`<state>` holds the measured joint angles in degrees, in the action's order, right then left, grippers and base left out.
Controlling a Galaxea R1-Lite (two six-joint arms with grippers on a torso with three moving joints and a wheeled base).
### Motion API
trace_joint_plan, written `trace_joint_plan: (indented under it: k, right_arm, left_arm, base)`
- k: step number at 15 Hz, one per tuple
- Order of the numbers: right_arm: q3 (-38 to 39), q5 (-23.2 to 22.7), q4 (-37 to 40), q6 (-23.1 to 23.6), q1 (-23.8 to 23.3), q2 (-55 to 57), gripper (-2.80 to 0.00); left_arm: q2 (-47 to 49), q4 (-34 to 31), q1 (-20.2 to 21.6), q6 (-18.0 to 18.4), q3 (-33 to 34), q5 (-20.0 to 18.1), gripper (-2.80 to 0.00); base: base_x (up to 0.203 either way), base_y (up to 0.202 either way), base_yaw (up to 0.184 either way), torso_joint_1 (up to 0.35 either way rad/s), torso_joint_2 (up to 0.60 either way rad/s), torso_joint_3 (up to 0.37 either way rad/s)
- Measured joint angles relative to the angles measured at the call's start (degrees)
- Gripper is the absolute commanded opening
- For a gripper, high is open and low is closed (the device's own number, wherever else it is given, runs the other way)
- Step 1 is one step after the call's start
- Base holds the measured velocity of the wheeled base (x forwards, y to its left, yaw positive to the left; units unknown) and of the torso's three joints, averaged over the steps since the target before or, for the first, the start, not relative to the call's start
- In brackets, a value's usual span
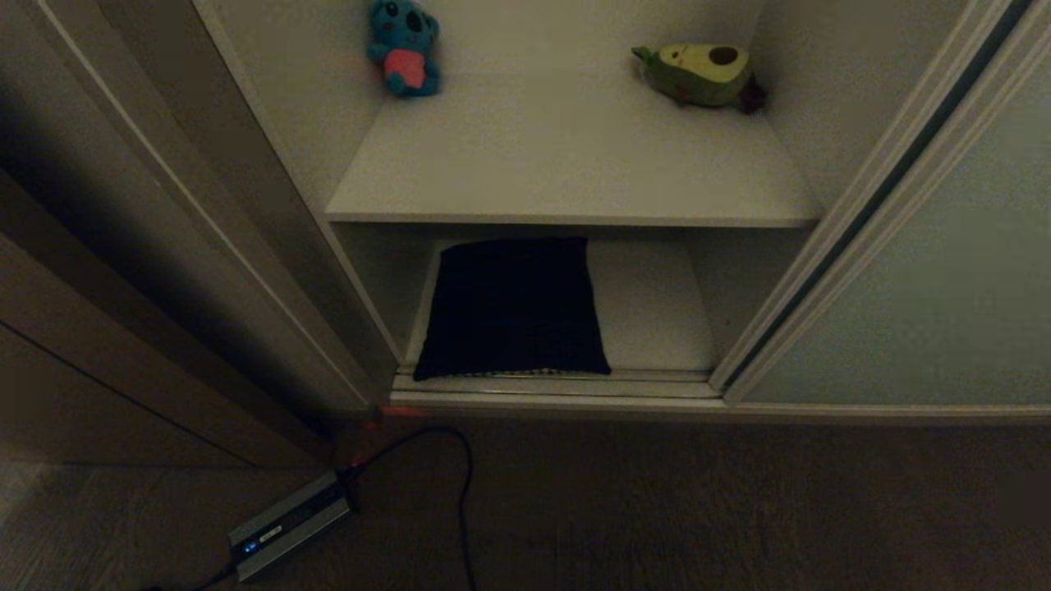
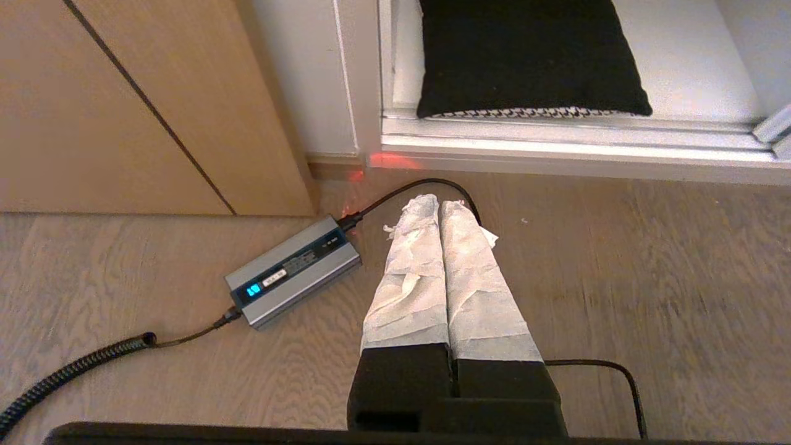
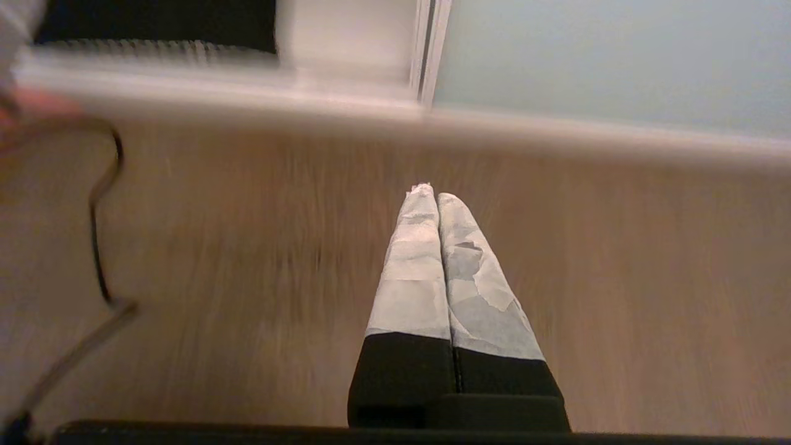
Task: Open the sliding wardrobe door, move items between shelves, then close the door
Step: Close the door
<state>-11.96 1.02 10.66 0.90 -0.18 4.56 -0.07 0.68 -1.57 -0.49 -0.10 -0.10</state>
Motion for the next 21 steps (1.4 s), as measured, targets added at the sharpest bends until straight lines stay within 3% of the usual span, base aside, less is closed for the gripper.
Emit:
trace_joint_plan:
  k: [6, 11, 13, 16, 18, 21]
  right_arm:
    - [-21.9, 2.9, 4.3, -1.3, -0.7, 18.7, -2.8]
    - [-42.2, 5.0, 4.4, -8.5, -1.5, 38.5, -2.8]
    - [-49.0, 0.4, 3.7, -9.8, -4.8, 45.6, -2.8]
    - [-55.6, -13.8, 1.4, -10.6, -14.2, 54.9, -2.8]
    - [-57.3, -22.2, -1.2, -11.5, -17.5, 60.1, -2.8]
    - [-57.9, -24.7, -5.9, -14.3, -18.6, 66.2, -2.8]
  left_arm:
    - [0.0, 0.0, 0.0, 0.0, 0.0, 0.0, -2.8]
    - [0.0, 0.0, 0.0, 0.0, 0.0, 0.0, -2.8]
    - [0.0, 0.0, 0.0, 0.0, 0.0, 0.0, -2.8]
    - [0.0, 0.0, 0.0, 0.0, 0.0, 0.0, -2.8]
    - [0.0, 0.0, 0.0, 0.0, 0.0, 0.0, -2.8]
    - [0.0, 0.0, 0.0, 0.0, 0.0, 0.0, -2.8]
  base:
    - [0.0, 0.0, 0.0, 0.0, 0.0, 0.0]
    - [0.0, 0.0, 0.0, 0.0, 0.0, 0.0]
    - [0.0, 0.0, 0.0, 0.0, 0.0, 0.0]
    - [0.0, 0.0, 0.0, 0.0, 0.0, 0.0]
    - [0.0, 0.0, 0.0, 0.0, 0.0, 0.0]
    - [0.0, 0.0, 0.0, 0.0, 0.0, 0.0]
